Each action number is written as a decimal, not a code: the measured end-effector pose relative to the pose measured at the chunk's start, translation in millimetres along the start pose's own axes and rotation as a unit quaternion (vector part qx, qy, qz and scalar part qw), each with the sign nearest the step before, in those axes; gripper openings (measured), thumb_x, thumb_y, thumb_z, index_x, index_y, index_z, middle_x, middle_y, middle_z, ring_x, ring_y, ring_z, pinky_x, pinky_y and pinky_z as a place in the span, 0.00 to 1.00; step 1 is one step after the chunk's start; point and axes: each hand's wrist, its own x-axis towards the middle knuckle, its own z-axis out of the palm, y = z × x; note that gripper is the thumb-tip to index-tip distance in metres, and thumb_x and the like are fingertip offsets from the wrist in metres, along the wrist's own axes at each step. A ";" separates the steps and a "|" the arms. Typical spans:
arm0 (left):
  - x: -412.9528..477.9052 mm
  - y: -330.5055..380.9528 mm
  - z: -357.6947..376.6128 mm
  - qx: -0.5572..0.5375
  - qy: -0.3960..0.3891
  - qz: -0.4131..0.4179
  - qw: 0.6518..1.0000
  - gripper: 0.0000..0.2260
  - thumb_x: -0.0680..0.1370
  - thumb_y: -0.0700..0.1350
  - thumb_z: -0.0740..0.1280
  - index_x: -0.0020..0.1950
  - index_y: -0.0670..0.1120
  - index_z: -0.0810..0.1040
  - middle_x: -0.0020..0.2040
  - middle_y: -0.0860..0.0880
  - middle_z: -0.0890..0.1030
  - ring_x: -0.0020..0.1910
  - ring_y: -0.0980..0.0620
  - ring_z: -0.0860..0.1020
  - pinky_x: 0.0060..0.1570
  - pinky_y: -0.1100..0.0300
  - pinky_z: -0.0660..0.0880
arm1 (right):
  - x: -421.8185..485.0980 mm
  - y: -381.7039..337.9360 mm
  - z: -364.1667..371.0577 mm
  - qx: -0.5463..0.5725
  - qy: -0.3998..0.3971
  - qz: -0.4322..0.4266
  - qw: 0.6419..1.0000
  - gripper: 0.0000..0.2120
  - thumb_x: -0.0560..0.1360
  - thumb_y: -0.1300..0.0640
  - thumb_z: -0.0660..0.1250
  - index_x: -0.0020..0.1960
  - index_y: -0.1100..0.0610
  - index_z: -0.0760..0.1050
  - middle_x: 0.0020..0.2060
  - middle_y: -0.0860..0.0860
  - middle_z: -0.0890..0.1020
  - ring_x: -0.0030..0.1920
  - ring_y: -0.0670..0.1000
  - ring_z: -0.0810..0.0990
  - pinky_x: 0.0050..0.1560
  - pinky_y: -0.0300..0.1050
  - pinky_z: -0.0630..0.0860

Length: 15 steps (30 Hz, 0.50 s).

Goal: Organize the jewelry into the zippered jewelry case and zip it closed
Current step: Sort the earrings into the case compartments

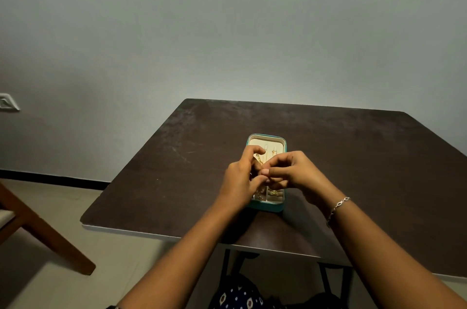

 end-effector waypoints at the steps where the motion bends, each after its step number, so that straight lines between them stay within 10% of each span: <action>1: 0.6 0.6 -0.4 0.007 -0.010 0.003 1.000 0.19 0.72 0.38 0.71 0.60 0.44 0.70 0.38 0.51 0.77 0.38 0.54 0.77 0.41 0.64 0.74 | 0.0 0.5 -1.0 -0.010 0.002 -0.004 1.000 0.05 0.70 0.70 0.68 0.39 0.62 0.79 0.31 0.53 0.82 0.30 0.46 0.81 0.33 0.37 0.79; 15: 1.4 -18.9 1.4 0.239 -0.088 -0.069 0.964 0.06 0.74 0.49 0.68 0.50 0.51 0.79 0.54 0.50 0.74 0.60 0.51 0.66 0.55 0.56 0.66 | 1.6 13.8 -1.7 -0.188 0.064 -0.068 0.978 0.14 0.68 0.72 0.68 0.36 0.53 0.79 0.40 0.53 0.83 0.46 0.50 0.82 0.50 0.44 0.79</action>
